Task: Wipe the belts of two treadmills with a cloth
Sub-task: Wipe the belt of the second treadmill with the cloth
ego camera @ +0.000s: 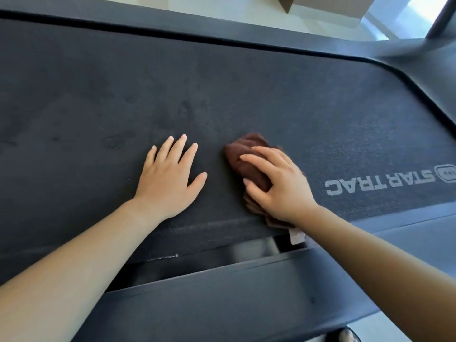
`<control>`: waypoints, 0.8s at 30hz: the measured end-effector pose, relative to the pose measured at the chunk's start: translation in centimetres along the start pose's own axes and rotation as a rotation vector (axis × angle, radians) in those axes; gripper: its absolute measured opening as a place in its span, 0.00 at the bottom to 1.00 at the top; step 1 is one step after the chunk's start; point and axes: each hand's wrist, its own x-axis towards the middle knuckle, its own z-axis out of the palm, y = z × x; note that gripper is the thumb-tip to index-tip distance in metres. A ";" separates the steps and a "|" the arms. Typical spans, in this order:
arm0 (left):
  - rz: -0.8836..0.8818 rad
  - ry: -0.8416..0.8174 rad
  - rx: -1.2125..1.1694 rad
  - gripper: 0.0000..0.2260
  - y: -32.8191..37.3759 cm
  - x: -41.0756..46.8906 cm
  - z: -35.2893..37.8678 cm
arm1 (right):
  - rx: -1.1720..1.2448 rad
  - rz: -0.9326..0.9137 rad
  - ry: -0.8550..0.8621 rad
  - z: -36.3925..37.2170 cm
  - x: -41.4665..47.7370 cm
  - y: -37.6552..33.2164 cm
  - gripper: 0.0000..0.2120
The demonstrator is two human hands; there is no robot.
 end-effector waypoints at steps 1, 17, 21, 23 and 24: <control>0.005 -0.002 -0.004 0.29 0.0 -0.2 0.0 | 0.009 0.050 0.036 -0.1 0.1 0.4 0.19; -0.092 0.090 -0.110 0.24 -5.1 -1.3 -1.5 | -0.004 0.111 -0.005 2.7 -1.0 -6.7 0.20; -0.098 0.061 -0.062 0.26 -5.2 -0.5 -1.4 | 0.000 0.090 -0.033 3.7 2.4 -7.2 0.20; -0.075 0.047 -0.042 0.27 -5.5 0.3 -1.5 | -0.005 0.089 -0.032 4.5 4.8 -7.8 0.20; -0.051 0.042 -0.034 0.27 -5.8 0.7 -1.7 | -0.009 0.089 -0.032 5.0 5.9 -8.1 0.20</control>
